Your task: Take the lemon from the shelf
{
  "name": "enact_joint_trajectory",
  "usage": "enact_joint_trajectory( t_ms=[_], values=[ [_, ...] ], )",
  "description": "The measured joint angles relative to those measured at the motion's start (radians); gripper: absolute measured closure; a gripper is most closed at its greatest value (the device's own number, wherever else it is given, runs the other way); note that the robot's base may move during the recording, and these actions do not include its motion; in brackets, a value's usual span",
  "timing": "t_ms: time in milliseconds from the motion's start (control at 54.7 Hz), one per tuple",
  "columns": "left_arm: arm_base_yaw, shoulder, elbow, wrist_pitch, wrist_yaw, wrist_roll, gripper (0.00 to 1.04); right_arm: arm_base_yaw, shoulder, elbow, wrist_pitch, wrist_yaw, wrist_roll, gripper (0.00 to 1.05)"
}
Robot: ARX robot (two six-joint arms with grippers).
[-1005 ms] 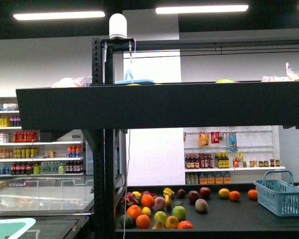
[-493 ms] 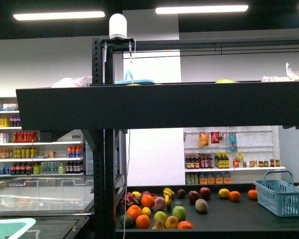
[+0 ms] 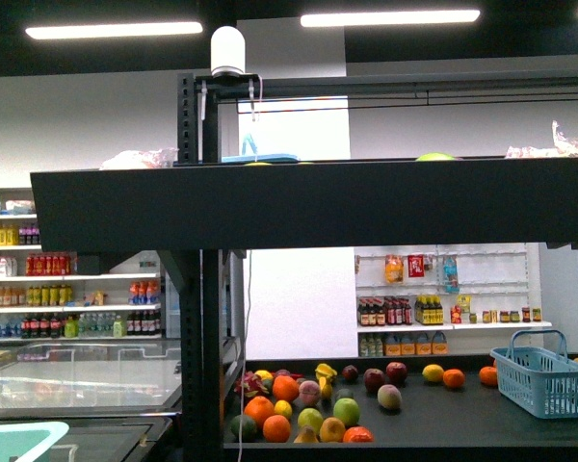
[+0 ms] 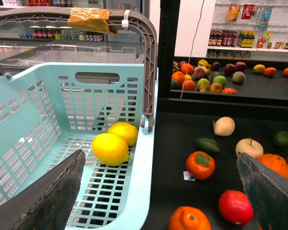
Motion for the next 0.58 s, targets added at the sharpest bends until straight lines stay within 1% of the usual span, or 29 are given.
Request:
enact_joint_trajectory(
  t_ms=[585],
  values=[
    [0.000,0.000,0.000,0.000,0.000,0.000,0.08,0.000,0.000,0.000,0.000,0.000,0.000,0.08]
  ],
)
